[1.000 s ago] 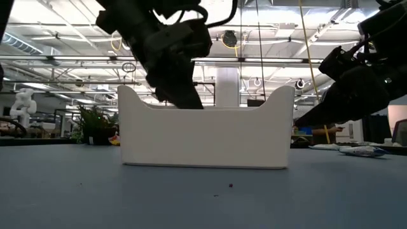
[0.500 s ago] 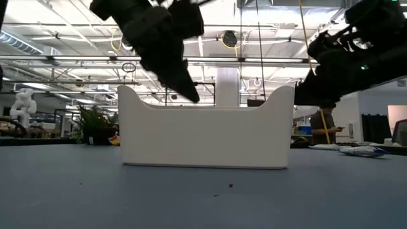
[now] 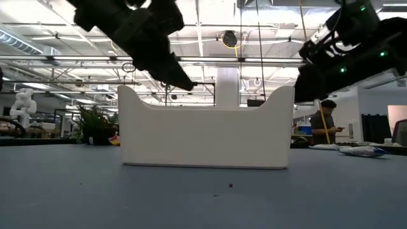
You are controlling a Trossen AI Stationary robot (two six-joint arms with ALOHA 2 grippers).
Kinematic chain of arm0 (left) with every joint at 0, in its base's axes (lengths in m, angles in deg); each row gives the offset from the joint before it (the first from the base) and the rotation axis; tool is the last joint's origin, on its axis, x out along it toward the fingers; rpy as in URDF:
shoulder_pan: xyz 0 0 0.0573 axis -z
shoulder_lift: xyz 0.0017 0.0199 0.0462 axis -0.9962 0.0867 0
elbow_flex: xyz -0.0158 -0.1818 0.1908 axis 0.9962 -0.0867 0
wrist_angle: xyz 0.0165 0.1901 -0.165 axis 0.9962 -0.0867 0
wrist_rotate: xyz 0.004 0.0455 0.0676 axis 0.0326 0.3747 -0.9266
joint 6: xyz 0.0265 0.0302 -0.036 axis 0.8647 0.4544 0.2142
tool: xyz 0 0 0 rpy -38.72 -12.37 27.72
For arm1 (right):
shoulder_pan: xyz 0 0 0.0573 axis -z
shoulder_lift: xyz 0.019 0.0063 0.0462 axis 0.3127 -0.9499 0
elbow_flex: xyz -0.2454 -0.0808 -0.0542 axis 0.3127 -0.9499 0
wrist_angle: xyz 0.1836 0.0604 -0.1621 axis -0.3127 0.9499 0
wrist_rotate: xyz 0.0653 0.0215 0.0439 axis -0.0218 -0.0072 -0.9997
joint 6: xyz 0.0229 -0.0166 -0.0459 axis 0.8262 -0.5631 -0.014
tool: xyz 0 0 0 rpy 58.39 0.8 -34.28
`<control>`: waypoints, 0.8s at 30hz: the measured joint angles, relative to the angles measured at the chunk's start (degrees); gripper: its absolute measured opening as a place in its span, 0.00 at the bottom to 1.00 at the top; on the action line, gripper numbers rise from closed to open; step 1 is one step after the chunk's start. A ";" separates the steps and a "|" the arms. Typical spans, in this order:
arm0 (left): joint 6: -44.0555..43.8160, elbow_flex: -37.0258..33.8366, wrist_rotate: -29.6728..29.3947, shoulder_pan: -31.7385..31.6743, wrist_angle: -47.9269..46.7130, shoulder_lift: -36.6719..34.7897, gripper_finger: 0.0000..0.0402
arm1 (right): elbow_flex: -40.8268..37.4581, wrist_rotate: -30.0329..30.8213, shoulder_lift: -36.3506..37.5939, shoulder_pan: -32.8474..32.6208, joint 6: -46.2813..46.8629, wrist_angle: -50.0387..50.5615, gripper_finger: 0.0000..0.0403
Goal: Sort candy
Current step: Put the white chocolate bar into the gray bin
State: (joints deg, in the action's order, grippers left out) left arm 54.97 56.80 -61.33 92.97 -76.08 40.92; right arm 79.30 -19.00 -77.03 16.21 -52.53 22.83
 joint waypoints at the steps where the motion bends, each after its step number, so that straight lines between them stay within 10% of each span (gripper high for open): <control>1: 0.00 -1.16 0.00 -0.30 1.73 -0.75 0.38 | -0.01 -0.08 1.50 1.58 0.32 3.26 0.00; 14: 2.67 -19.38 -0.50 -10.34 19.94 -15.02 0.38 | 12.65 -6.38 4.88 29.65 4.48 45.87 0.00; 24: 6.15 -28.02 8.46 -19.94 24.92 -20.67 0.38 | 19.51 -17.40 -5.63 47.95 1.40 50.26 0.03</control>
State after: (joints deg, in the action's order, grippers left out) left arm 61.12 28.78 -52.87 73.03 -51.16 20.25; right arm 98.80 -36.39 -82.66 64.16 -51.13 73.09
